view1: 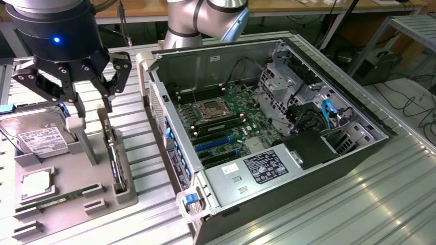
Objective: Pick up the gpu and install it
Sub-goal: 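Pick up the gpu and move the gpu toward the slot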
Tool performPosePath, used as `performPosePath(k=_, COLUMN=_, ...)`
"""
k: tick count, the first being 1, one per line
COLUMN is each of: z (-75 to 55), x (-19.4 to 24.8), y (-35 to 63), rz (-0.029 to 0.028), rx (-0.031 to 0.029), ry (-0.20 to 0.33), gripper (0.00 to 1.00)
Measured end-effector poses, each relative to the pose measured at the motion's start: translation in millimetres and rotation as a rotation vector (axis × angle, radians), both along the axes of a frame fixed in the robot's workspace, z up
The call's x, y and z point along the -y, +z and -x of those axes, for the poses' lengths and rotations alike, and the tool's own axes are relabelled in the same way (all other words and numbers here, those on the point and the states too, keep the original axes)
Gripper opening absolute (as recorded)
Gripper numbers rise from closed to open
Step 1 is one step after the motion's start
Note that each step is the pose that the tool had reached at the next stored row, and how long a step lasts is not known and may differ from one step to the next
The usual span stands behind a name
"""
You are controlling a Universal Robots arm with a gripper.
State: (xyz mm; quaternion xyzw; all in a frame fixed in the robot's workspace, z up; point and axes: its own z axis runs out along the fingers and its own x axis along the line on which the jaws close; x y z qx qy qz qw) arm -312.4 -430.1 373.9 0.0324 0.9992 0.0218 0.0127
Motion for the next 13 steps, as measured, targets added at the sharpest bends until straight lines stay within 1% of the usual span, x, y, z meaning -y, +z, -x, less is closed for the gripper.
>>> performPosePath(k=3, z=0.0, x=0.0, y=0.0, rz=0.0, rx=0.0, ry=0.0, gripper=0.6)
performPosePath(k=4, z=0.0, x=0.0, y=0.0, rz=0.0, rx=0.0, ry=0.0, gripper=0.6)
performPosePath(k=5, z=0.0, x=0.0, y=0.0, rz=0.0, rx=0.0, ry=0.0, gripper=0.66)
performPosePath(k=8, z=0.0, x=-0.6, y=-0.5, rz=0.0008, rx=0.0, ry=0.004, gripper=0.66)
performPosePath(k=9, z=0.0, x=-1.1, y=-0.9, rz=0.0021, rx=-0.0002, ry=0.014, gripper=0.66)
performPosePath(k=12, z=0.0, x=-1.5, y=-3.1, rz=0.0025, rx=-0.0002, ry=0.046, gripper=0.66)
performPosePath(k=13, z=0.0, x=-1.5, y=-3.3, rz=0.0025, rx=-0.0004, ry=0.049, gripper=0.66)
